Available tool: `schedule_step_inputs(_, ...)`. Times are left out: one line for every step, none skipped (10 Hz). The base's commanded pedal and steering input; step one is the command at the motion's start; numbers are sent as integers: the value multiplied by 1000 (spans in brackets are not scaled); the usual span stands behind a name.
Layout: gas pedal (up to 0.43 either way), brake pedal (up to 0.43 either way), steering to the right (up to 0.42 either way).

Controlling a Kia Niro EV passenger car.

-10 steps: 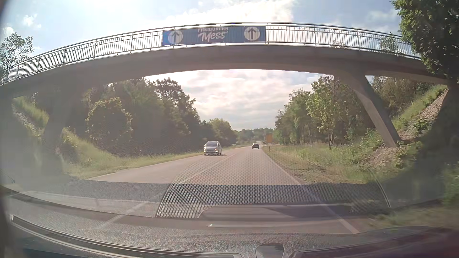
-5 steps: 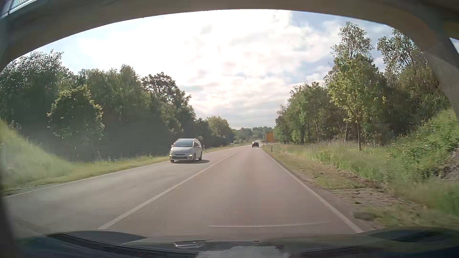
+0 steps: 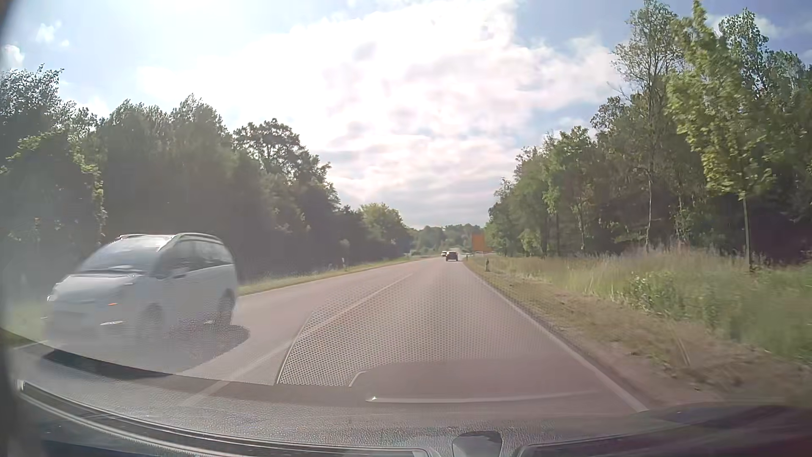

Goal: Follow the waypoints while adhering to traffic rules and regulations

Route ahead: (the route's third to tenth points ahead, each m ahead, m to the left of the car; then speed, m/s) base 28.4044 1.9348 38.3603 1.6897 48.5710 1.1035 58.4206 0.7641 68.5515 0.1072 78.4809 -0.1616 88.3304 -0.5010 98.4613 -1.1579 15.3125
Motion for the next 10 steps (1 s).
schedule_step_inputs(197, 0, 1)
schedule_step_inputs(197, 0, 1)
schedule_step_inputs(197, 0, 1)
schedule_step_inputs(197, 0, 1)
schedule_step_inputs(197, 0, 1)
schedule_step_inputs(197, 0, 1)
schedule_step_inputs(197, 0, 1)
schedule_step_inputs(197, 0, 1)
schedule_step_inputs(197, 0, 1)
schedule_step_inputs(197, 0, 1)
